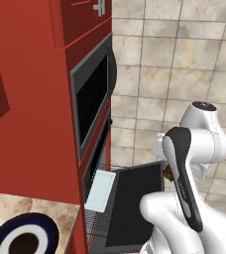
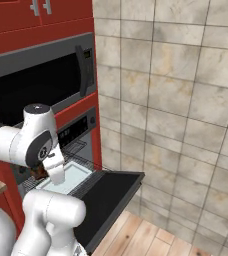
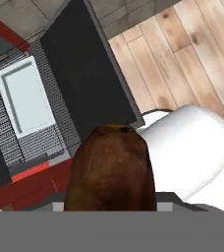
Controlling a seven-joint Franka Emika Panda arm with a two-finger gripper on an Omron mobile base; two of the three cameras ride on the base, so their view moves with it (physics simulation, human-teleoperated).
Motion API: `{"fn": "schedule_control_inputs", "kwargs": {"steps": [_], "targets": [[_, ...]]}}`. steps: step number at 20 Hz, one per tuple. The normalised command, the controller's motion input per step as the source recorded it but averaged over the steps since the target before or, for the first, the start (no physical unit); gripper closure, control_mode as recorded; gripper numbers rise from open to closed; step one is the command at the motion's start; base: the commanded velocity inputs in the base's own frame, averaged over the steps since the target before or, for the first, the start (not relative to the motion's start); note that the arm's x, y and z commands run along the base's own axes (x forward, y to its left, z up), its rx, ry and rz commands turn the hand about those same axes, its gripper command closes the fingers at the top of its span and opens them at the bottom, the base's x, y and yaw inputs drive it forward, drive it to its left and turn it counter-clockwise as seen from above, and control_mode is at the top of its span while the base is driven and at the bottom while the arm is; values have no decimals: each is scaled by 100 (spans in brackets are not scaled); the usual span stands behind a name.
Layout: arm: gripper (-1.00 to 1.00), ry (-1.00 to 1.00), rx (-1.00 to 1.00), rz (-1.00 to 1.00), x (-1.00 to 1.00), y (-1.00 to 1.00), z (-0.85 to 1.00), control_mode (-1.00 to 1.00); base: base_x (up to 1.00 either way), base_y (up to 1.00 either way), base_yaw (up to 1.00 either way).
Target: Place the sweet potato on the bottom rack of the oven.
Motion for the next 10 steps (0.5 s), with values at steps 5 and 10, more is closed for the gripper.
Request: {"fn": "schedule_control_inputs", "kwargs": {"steps": [5, 10], "targets": [[100, -2, 15, 67, 99, -16, -41, -100, 0, 0, 0], [100, -26, 4, 63, 98, 12, -62, -100, 0, 0, 0]]}}
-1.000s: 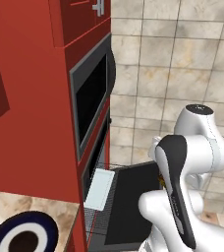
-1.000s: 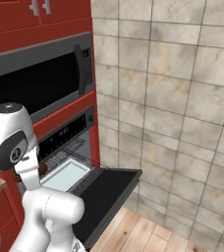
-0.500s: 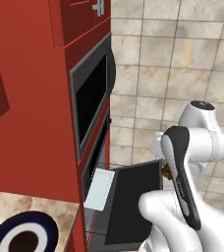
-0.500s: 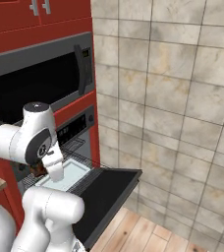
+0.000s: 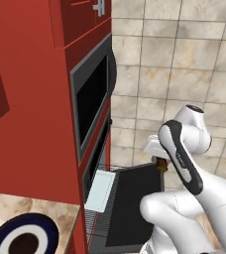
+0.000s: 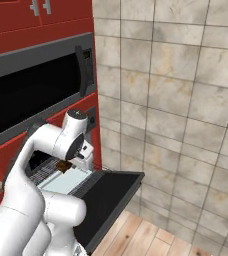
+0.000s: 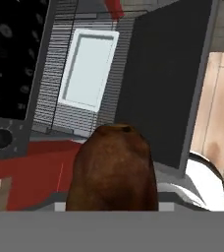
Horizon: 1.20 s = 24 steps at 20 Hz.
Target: Place the sweet potato on the bottom rack of the oven.
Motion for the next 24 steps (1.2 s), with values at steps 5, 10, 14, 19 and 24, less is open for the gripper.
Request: {"fn": "schedule_control_inputs", "kwargs": {"steps": [5, 10, 14, 19, 24], "targets": [[100, -52, 0, 57, 76, -1, -99, -100, 0, 0, 0], [100, -58, 4, 55, 72, -12, -78, -100, 0, 0, 0], [100, -2, 0, 46, 89, 0, -44, -100, 0, 0, 0], [100, 17, -2, 36, 77, 9, -68, -100, 0, 0, 0], [100, 12, 0, 16, 9, 11, -30, -100, 0, 0, 0]]}}
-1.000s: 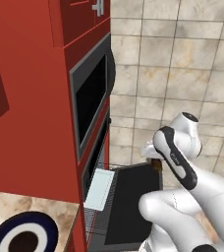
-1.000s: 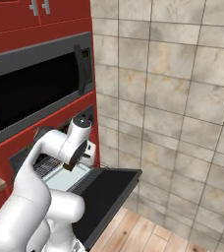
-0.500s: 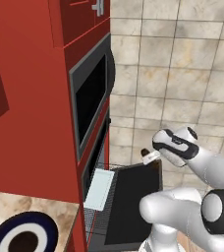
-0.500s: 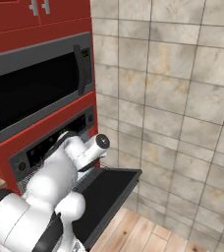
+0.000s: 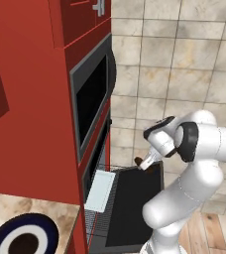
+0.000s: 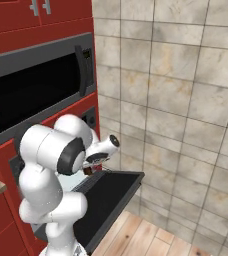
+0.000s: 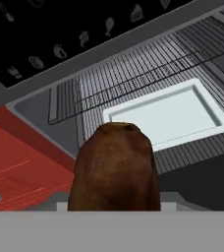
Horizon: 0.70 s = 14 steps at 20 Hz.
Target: Place the sweet potato on the bottom rack of the oven.
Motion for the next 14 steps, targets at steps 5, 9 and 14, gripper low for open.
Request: {"fn": "schedule_control_inputs", "kwargs": {"steps": [5, 9, 14], "targets": [[100, 3, 0, 5, 0, 48, -42, -100, 0, 0, 0], [100, -3, 0, 0, 2, 30, -34, -100, 0, 0, 0], [100, -10, 0, 0, 4, 22, -33, -100, 0, 0, 0]]}}
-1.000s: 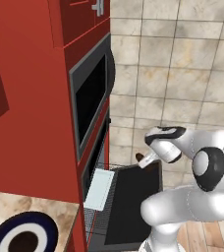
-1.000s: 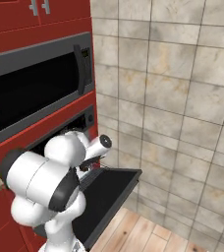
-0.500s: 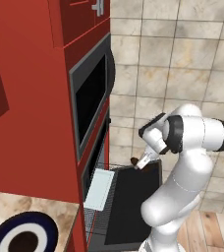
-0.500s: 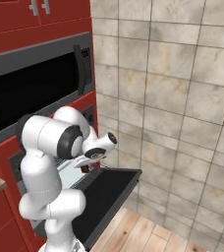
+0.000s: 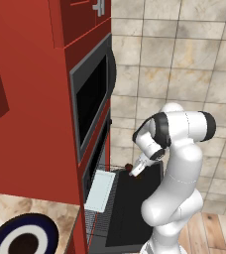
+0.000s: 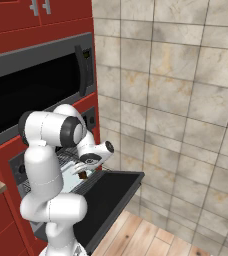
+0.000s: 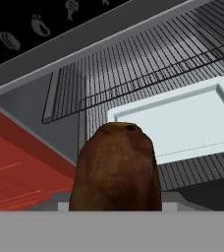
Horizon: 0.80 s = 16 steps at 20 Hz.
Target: Place the sweet potato on the bottom rack of the oven.
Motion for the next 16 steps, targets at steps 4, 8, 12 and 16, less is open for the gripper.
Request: {"fn": "schedule_control_inputs", "kwargs": {"steps": [4, 8, 12, 16], "targets": [[100, -12, 4, 0, 1, 26, -9, -100, 0, 0, 0], [100, -12, 4, 0, 0, 39, -3, -100, 0, 0, 0], [100, -8, 0, 0, 8, 46, -26, -100, 0, 0, 0], [100, -14, 0, 0, 10, 24, -26, -100, 0, 0, 0]]}}
